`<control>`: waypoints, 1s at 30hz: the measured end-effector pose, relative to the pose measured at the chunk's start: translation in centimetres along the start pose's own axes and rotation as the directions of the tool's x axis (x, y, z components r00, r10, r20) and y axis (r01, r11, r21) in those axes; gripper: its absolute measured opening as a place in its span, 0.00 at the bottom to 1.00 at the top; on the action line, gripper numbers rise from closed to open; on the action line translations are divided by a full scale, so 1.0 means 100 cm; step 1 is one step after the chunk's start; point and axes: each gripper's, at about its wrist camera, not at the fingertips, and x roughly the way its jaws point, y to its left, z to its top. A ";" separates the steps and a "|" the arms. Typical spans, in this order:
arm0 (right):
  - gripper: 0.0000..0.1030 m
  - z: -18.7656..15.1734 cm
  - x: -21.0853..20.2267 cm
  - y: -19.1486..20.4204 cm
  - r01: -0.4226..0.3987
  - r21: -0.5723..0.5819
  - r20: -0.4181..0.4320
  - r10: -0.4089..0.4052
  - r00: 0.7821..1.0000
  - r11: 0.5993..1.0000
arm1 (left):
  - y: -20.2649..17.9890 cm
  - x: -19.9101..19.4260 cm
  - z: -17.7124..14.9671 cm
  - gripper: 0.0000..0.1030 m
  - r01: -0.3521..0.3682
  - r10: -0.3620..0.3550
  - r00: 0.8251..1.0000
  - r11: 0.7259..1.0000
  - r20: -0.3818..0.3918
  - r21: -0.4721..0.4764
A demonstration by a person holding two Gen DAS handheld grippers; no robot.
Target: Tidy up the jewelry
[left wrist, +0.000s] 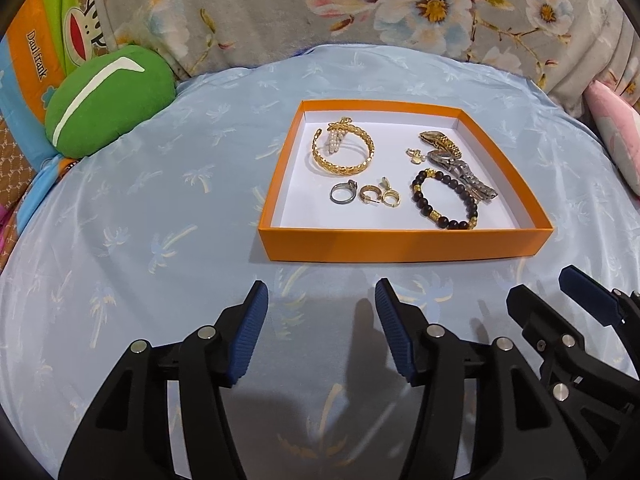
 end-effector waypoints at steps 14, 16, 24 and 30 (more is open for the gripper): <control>0.56 0.000 0.004 -0.001 0.032 0.011 -0.016 -0.032 0.999 0.999 | -0.002 0.003 -0.001 0.53 -0.054 0.054 0.998 0.999 -0.011 0.009; 0.58 0.000 0.005 -0.001 0.040 0.015 -0.021 -0.039 0.999 0.999 | -0.001 0.004 -0.001 0.53 -0.058 0.058 0.998 0.998 -0.013 0.007; 0.61 -0.001 0.007 -0.001 0.079 0.014 -0.031 -0.079 0.996 0.997 | -0.002 0.004 -0.001 0.57 -0.082 0.082 0.997 0.997 -0.014 0.012; 0.61 -0.001 0.007 0.000 0.082 0.013 -0.032 -0.082 0.996 0.997 | -0.002 0.004 -0.001 0.59 -0.094 0.094 0.995 0.996 -0.014 0.011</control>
